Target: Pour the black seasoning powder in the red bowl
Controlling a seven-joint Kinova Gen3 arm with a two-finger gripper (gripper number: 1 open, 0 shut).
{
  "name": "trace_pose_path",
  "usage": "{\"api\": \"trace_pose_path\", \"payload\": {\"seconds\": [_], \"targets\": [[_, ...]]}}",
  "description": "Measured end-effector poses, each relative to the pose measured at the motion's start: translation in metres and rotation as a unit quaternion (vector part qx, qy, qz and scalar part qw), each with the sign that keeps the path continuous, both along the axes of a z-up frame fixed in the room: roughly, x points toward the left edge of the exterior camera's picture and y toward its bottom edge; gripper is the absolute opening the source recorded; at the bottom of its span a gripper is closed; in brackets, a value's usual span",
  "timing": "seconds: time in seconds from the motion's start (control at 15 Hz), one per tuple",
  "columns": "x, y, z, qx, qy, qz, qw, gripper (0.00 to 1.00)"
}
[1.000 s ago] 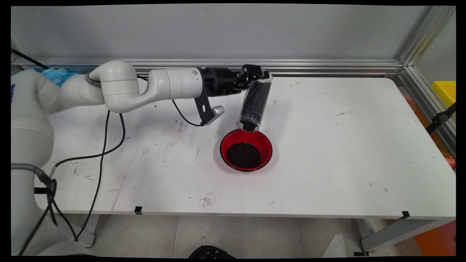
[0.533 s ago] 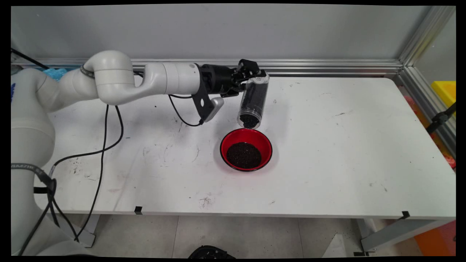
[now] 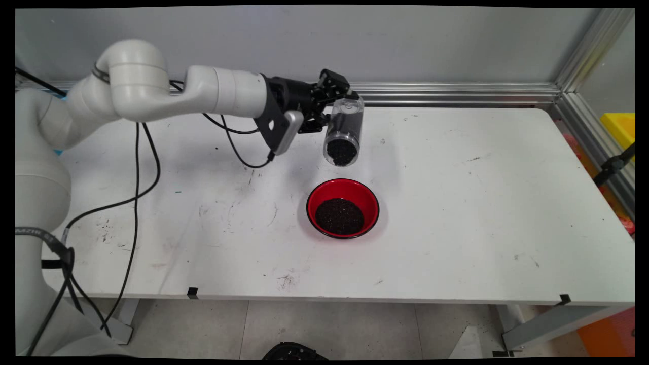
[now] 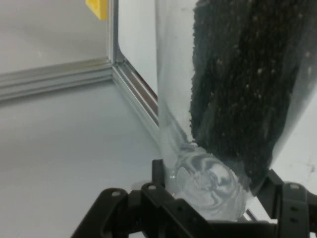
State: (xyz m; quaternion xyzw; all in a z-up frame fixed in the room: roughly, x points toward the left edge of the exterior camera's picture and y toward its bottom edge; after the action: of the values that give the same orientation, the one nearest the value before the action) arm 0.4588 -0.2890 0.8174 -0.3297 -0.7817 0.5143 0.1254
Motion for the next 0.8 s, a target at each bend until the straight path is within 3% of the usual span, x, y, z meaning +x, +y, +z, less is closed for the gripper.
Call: {"api": "trace_pose_path", "payload": {"seconds": [0.47,0.8], "targets": [[0.028,0.007,0.029,0.086,0.028,0.036,0.9952,0.00],[0.048,0.009,0.042,0.147,0.057,0.067,0.9852,0.00]]}}
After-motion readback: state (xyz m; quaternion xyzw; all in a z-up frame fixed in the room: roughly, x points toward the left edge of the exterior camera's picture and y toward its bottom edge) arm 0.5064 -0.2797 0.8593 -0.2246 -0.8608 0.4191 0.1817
